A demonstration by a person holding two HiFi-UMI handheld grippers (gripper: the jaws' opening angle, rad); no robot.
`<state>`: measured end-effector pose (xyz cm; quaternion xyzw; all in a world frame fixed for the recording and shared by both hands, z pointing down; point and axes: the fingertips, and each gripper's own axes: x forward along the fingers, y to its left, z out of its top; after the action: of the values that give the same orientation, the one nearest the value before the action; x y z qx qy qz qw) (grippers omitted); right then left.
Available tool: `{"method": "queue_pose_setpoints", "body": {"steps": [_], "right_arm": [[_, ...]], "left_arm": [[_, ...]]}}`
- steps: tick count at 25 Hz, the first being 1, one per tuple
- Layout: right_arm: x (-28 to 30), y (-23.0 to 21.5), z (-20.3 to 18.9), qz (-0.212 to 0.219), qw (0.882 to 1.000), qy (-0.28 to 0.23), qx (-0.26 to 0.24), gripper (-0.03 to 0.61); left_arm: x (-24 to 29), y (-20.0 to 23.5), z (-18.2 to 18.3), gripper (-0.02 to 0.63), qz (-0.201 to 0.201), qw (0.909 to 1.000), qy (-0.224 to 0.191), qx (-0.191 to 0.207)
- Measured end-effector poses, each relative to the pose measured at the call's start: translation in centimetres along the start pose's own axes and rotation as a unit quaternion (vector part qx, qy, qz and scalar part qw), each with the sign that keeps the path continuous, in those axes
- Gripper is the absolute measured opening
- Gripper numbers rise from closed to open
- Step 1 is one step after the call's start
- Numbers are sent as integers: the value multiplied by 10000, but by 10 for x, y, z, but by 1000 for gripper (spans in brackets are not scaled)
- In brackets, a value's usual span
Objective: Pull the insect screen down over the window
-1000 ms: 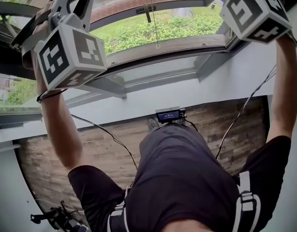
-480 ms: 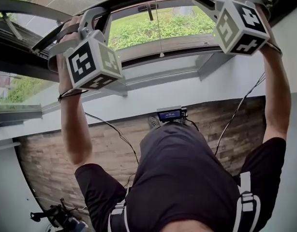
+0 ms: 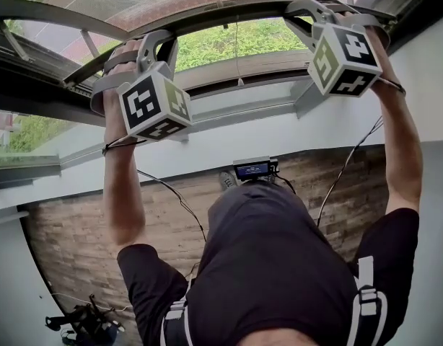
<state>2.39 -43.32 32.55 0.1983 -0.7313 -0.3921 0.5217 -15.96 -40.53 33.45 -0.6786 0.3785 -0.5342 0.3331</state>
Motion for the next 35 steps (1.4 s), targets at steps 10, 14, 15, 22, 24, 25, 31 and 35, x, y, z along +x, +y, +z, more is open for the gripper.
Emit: {"method": "queue_pose_setpoints", "body": {"steps": [10,14,15,22,24,25,31,35], "right_arm": [[39,54,-12,391,9990,97,203,18],[59,81,-17,364,9990,162,202,18],[62,89,-21,369,9989,192,222,18],[66,120,-31,-107,9982,89,588,20],[63,120,-33,-516,9957,57,771,20],[58,119,-34,-837,9926,31,878,21],[67,183,10,-679,9051,-1187,4027,40],[166,226,23,827,8232,-1149,5498,158]], "left_arm": [[29,-62,-14,20,-568,9982,204,10],[45,-89,-18,20,-613,9974,390,21],[49,-98,-17,20,-678,9967,435,51],[55,-131,-11,20,-707,9954,654,25],[54,-133,-9,20,-709,9952,667,21],[54,-134,-8,20,-723,9951,671,-4],[54,-134,-6,20,-737,9947,721,-32],[53,-134,-7,20,-709,9949,713,-81]]}}
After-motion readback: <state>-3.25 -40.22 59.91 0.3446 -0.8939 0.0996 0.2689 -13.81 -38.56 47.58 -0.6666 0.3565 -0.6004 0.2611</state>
